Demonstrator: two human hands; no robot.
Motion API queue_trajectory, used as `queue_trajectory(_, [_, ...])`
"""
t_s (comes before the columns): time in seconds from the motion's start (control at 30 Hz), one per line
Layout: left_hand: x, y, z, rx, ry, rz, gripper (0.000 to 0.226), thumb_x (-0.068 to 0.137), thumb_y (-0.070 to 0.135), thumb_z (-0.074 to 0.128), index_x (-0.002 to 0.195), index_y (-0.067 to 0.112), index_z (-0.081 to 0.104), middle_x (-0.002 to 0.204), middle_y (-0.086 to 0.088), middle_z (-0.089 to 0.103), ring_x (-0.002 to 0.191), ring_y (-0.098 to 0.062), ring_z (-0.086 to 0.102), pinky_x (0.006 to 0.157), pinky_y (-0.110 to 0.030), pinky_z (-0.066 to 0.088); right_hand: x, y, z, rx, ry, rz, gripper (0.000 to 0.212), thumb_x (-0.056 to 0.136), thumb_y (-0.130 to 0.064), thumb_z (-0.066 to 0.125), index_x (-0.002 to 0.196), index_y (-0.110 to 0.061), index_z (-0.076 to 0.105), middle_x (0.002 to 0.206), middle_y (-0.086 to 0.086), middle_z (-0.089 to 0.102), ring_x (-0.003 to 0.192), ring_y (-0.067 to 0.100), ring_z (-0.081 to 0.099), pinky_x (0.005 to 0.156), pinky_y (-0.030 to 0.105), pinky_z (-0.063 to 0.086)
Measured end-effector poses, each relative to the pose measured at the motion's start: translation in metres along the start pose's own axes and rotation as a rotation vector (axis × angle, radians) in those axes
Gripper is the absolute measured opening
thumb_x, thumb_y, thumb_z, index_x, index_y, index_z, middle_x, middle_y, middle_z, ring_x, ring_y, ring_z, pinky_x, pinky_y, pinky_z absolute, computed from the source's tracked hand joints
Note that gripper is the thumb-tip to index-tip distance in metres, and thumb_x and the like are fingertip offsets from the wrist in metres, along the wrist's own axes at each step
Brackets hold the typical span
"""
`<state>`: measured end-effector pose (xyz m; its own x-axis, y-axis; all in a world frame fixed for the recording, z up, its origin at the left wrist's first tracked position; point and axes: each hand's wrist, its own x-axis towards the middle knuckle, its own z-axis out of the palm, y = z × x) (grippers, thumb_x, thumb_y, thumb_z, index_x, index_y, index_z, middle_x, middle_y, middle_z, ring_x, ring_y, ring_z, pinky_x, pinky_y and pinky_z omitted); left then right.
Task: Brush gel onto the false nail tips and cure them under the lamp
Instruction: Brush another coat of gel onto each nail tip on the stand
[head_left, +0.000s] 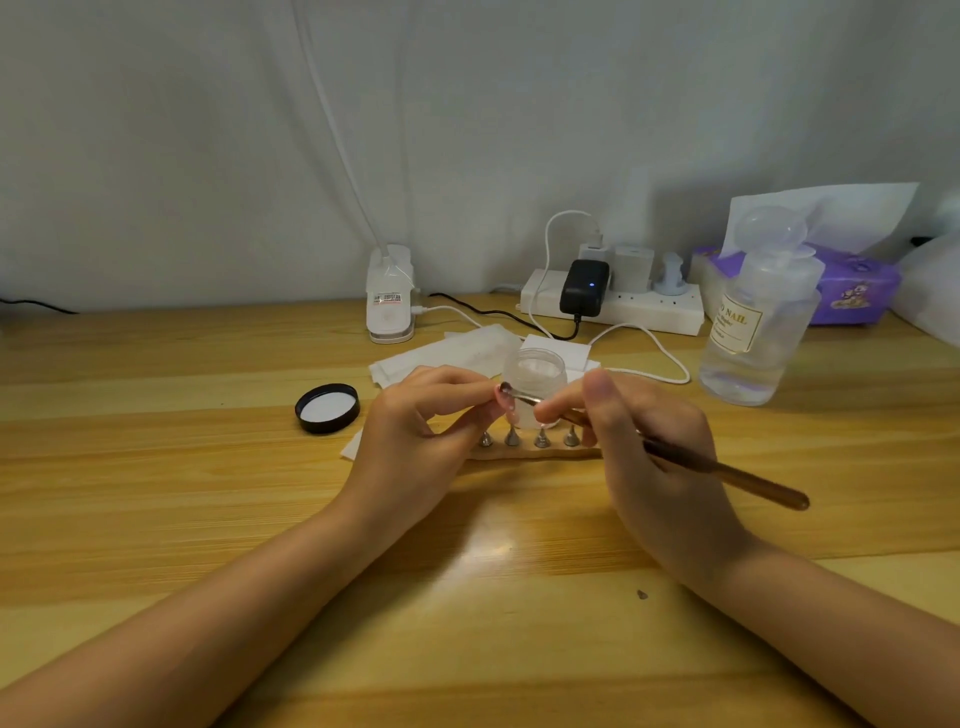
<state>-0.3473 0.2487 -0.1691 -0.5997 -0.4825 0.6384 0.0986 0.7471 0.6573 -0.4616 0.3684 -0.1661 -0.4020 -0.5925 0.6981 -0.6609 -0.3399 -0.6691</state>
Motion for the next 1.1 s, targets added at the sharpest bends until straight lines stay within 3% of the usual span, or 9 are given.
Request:
queue_trajectory(0.13, [0.000,-0.001,0.000,-0.004,0.000,-0.010,0.024,0.078,0.008,0.066,0.099,0.021,0.068,0.088,0.009,0.068,0.085,-0.008,0.059,0.075,-0.024,0.047,-0.001,0.002,-0.004,0.026,0.049,0.005,0.047,0.091,-0.033,0.030,0.063,-0.018,0.066,0.062,-0.005,0.065,0.067,0.006,0.061,0.074,0.042,0.045])
queue_trajectory(0.33, [0.000,0.001,0.000,-0.009,-0.001,0.003,0.028,0.078,0.005,0.066,0.096,0.026,0.066,0.086,0.013,0.067,0.083,-0.008,0.059,0.074,-0.027,0.048,0.001,0.003,-0.001,-0.045,0.018,-0.085,0.033,0.094,-0.030,0.034,0.079,-0.027,0.063,0.077,-0.014,0.064,0.076,0.003,0.060,0.071,0.045,0.046])
queue_trajectory(0.43, [-0.001,0.000,0.000,-0.003,0.000,0.005,0.028,0.078,0.005,0.066,0.092,0.030,0.066,0.086,0.013,0.067,0.084,-0.010,0.059,0.074,-0.028,0.047,0.001,0.006,-0.001,-0.054,0.004,-0.122,0.037,0.094,-0.034,0.034,0.080,-0.022,0.066,0.078,-0.015,0.064,0.077,0.004,0.061,0.071,0.048,0.047])
queue_trajectory(0.63, [-0.001,0.000,-0.001,0.005,-0.010,-0.023,0.025,0.079,0.005,0.067,0.098,0.022,0.068,0.087,0.009,0.067,0.085,-0.011,0.059,0.074,-0.027,0.047,-0.001,0.008,-0.005,-0.073,0.075,-0.138,0.044,0.094,-0.026,0.032,0.066,-0.018,0.066,0.066,-0.013,0.063,0.070,-0.001,0.059,0.073,0.036,0.044])
queue_trajectory(0.77, [0.000,0.003,0.000,-0.006,-0.001,-0.011,0.024,0.078,0.010,0.067,0.096,0.025,0.067,0.086,0.012,0.067,0.084,-0.009,0.059,0.075,-0.032,0.048,0.002,0.008,-0.003,-0.087,0.043,-0.193,0.034,0.095,-0.028,0.034,0.079,-0.024,0.063,0.076,-0.015,0.062,0.075,0.005,0.060,0.069,0.046,0.046])
queue_trajectory(0.87, [-0.001,0.003,0.000,0.004,0.007,-0.005,0.026,0.078,0.007,0.067,0.092,0.029,0.067,0.084,0.014,0.066,0.083,-0.012,0.060,0.074,-0.037,0.049,0.003,0.010,-0.001,-0.129,0.014,-0.219,0.037,0.096,-0.034,0.034,0.083,-0.021,0.066,0.077,-0.013,0.063,0.075,0.008,0.061,0.070,0.045,0.045])
queue_trajectory(1.0, [-0.001,0.004,0.000,0.001,0.009,-0.017,0.022,0.078,0.015,0.066,0.097,0.026,0.067,0.085,0.011,0.067,0.085,-0.014,0.060,0.074,-0.038,0.049,0.001,0.012,-0.003,-0.139,0.032,-0.209,0.050,0.097,-0.037,0.031,0.073,-0.016,0.069,0.072,-0.016,0.062,0.070,0.003,0.059,0.072,0.039,0.043])
queue_trajectory(1.1, [0.000,0.005,0.000,0.007,-0.001,-0.025,0.020,0.077,0.022,0.063,0.096,0.028,0.067,0.086,0.013,0.066,0.085,-0.010,0.059,0.075,-0.034,0.047,0.000,0.012,-0.006,-0.111,0.078,-0.195,0.048,0.095,-0.027,0.033,0.064,-0.012,0.067,0.064,-0.011,0.063,0.065,0.001,0.057,0.071,0.037,0.043])
